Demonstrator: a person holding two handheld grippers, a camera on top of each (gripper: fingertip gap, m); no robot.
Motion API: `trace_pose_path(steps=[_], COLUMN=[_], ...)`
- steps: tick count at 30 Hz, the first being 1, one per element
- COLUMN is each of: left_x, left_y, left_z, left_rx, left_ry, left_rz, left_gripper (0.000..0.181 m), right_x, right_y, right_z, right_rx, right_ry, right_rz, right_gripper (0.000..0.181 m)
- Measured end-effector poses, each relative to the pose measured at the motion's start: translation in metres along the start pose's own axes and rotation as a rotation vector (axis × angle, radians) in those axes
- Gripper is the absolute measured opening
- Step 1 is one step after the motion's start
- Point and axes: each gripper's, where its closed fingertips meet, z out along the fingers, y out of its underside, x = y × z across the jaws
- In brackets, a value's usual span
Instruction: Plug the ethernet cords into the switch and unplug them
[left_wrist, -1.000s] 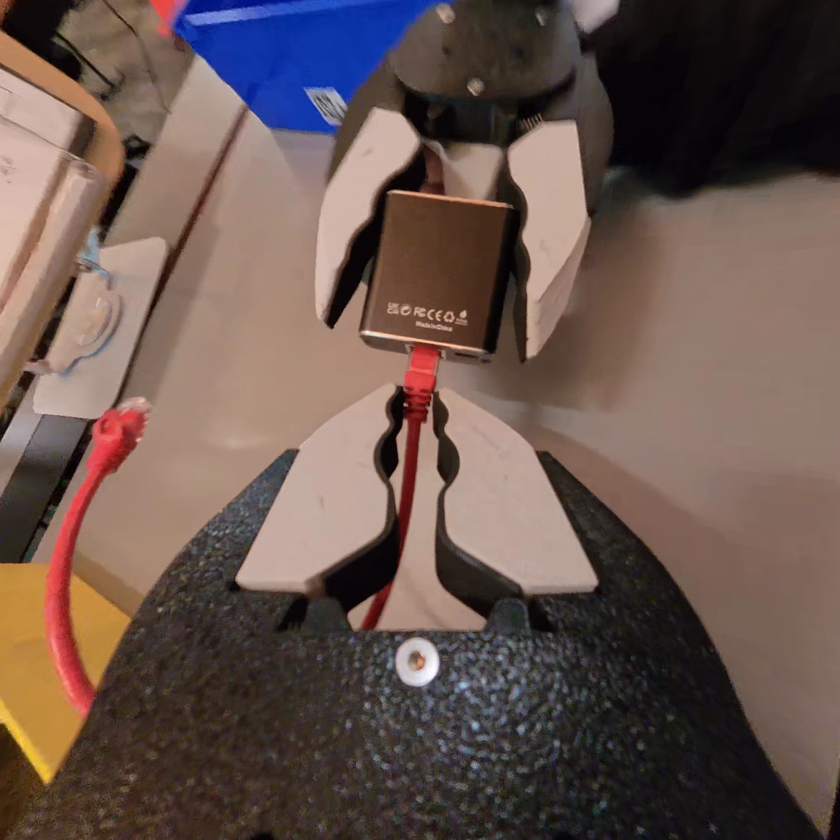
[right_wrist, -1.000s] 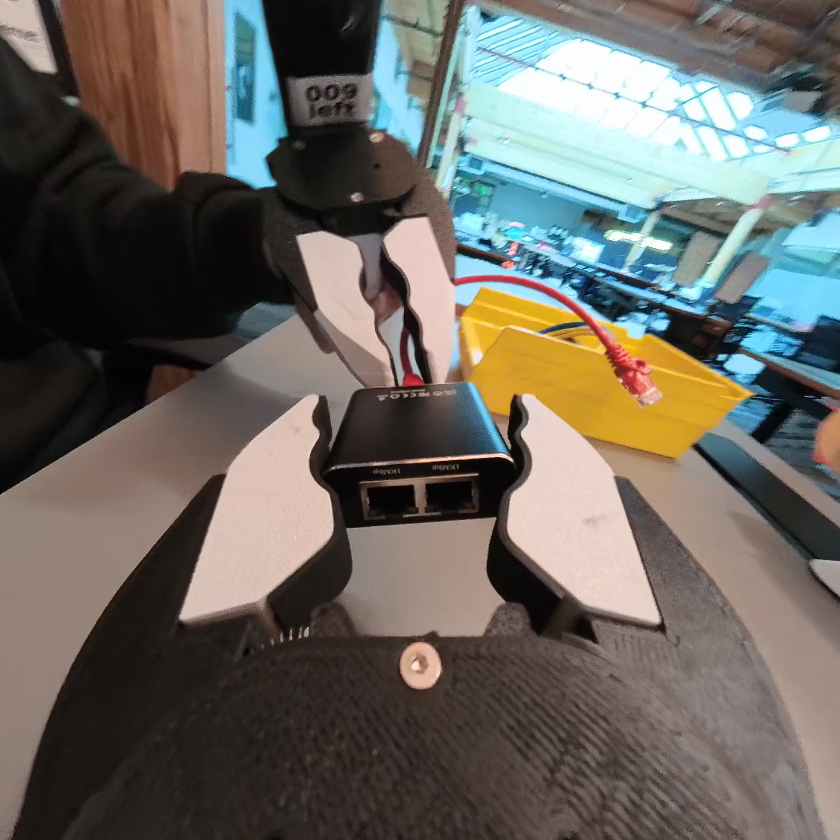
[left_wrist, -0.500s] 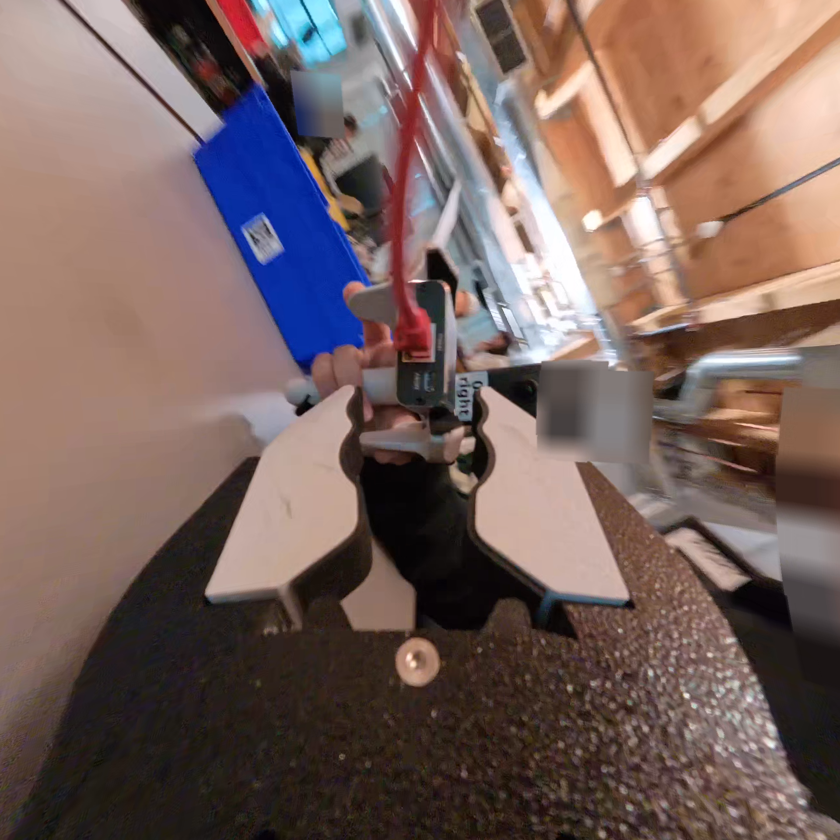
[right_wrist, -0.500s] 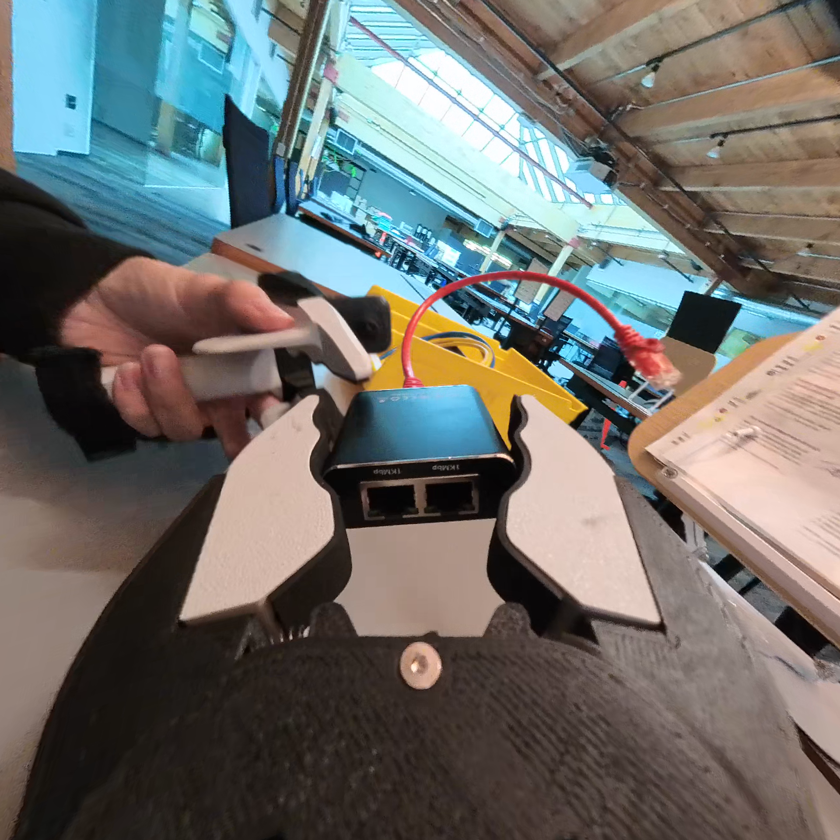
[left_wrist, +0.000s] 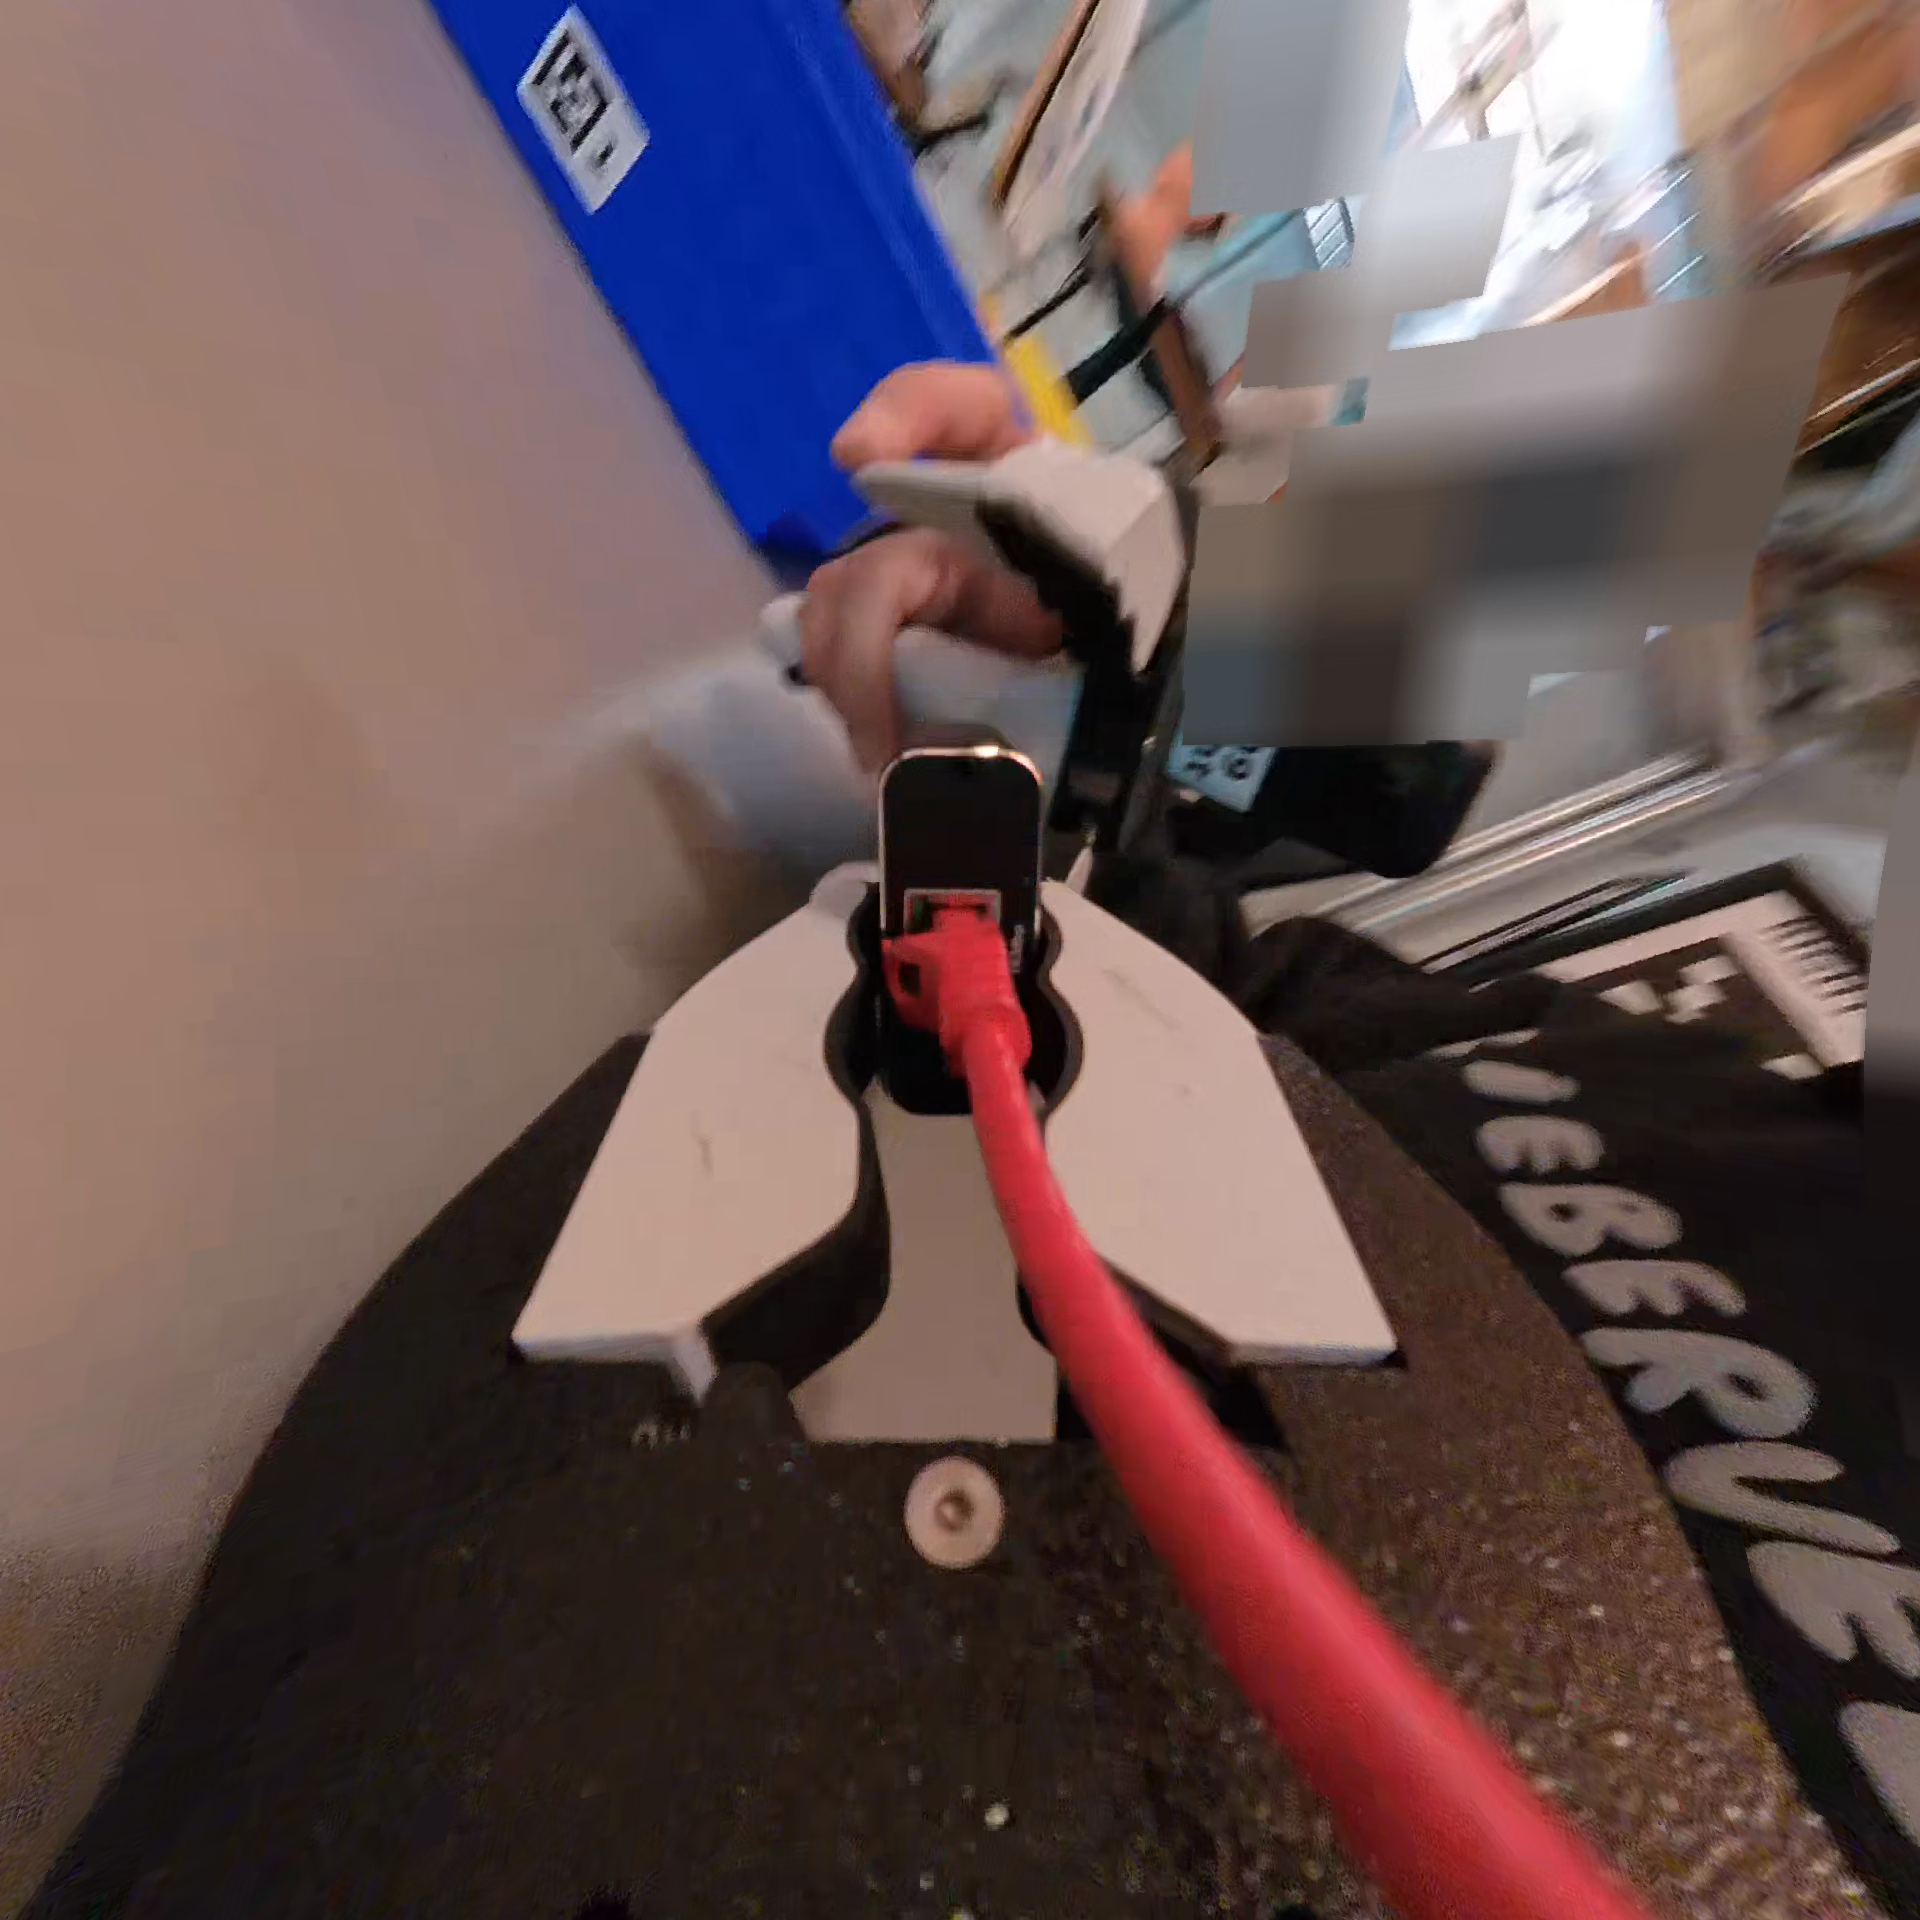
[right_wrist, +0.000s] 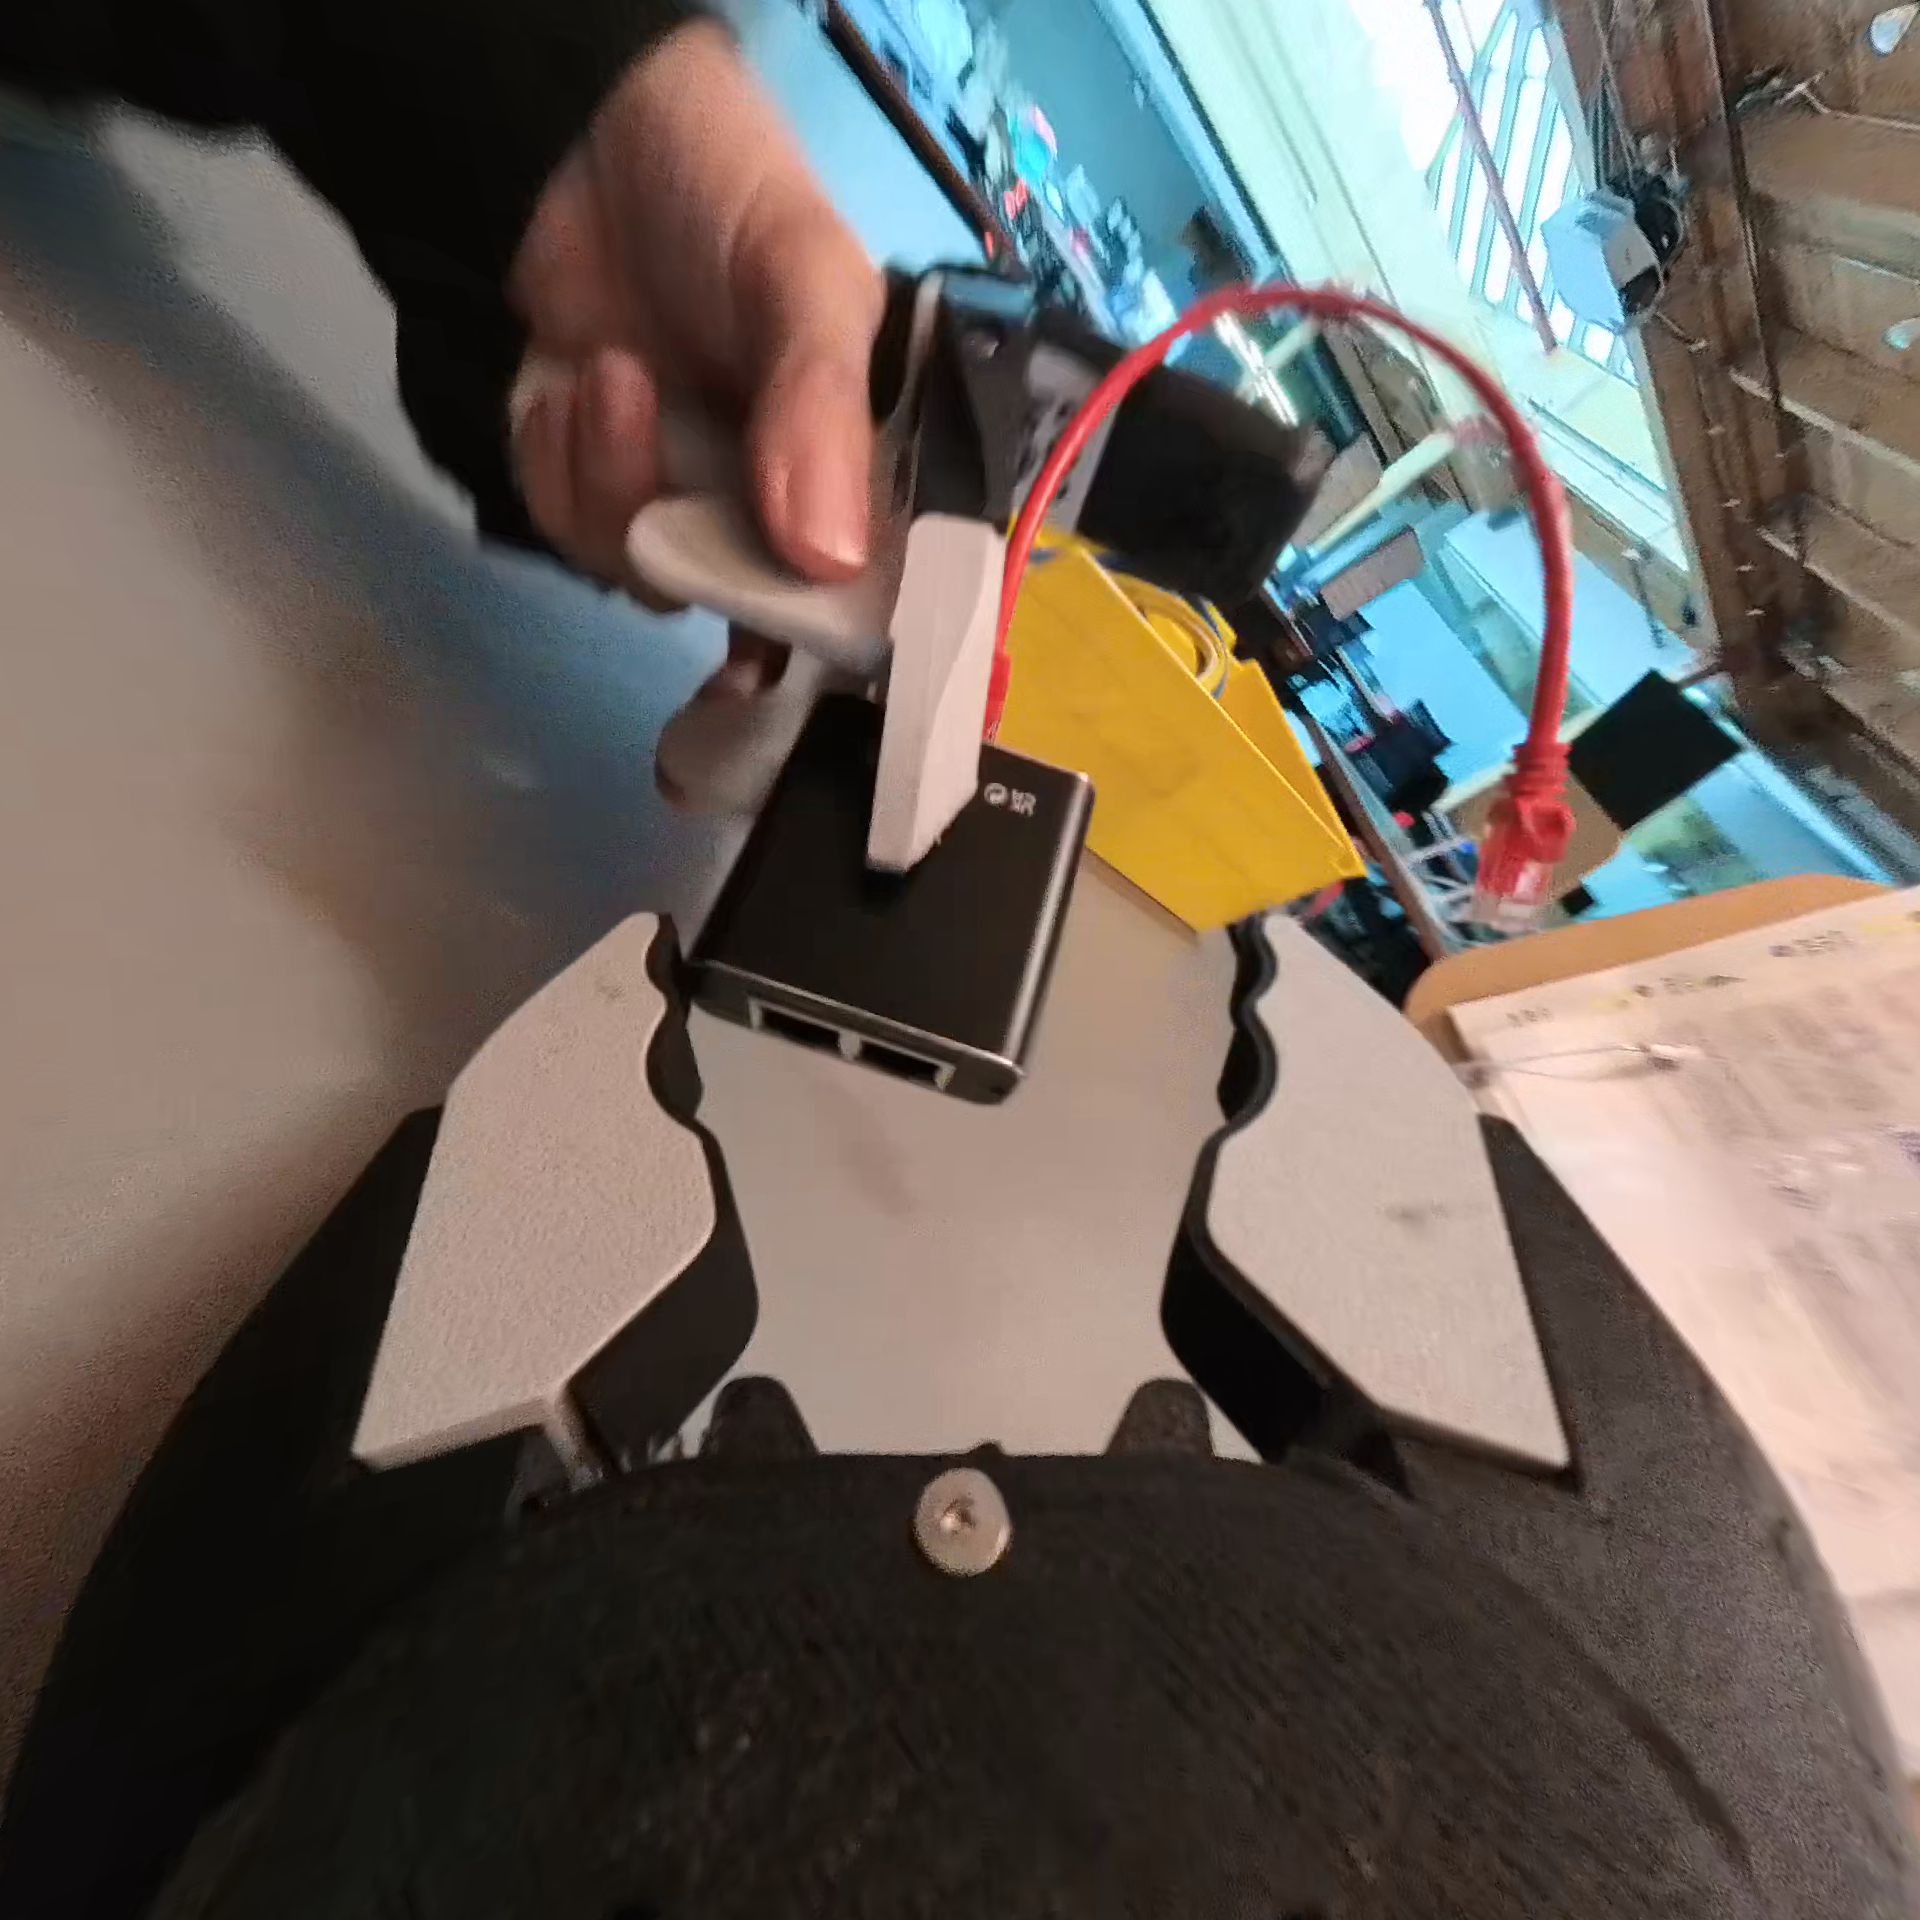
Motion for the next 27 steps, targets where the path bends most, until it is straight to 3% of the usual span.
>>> trace_pose_path(steps=[4,8,11,13,16,20,24,27], left_x=[-0.008,-0.007,-0.005,-0.007,-0.012,-0.014,-0.031,-0.035], left_y=[0.008,0.023,0.024,0.023,0.016,-0.010,-0.035,-0.040], left_z=[-0.013,-0.017,-0.012,-0.010,-0.008,-0.007,-0.022,-0.028], left_rx=[-0.209,-0.422,-0.460,-0.470,-0.420,-0.233,-0.035,0.092], left_ry=[-0.202,-0.275,-0.264,-0.274,-0.306,-0.351,-0.641,-0.838], left_rz=[0.127,0.185,0.183,0.182,0.176,0.234,0.355,0.426], left_gripper=[0.024,0.024,0.024,0.024,0.024,0.024,0.057,0.081], right_x=[-0.006,-0.018,-0.022,-0.022,-0.014,0.008,0.034,0.047], right_y=[0.005,0.008,-0.001,0.005,0.013,0.023,0.047,0.059], right_z=[0.008,0.012,0.013,0.014,0.015,0.013,0.004,-0.003], right_rx=[-0.107,-0.153,-0.114,-0.157,-0.224,-0.293,-0.454,-0.558], right_ry=[0.015,-0.019,-0.023,-0.035,-0.016,0.101,0.241,0.312], right_rz=[-0.145,-0.263,-0.275,-0.287,-0.247,-0.193,-0.214,-0.257], right_gripper=[0.103,0.099,0.082,0.082,0.081,0.081,0.080,0.080])
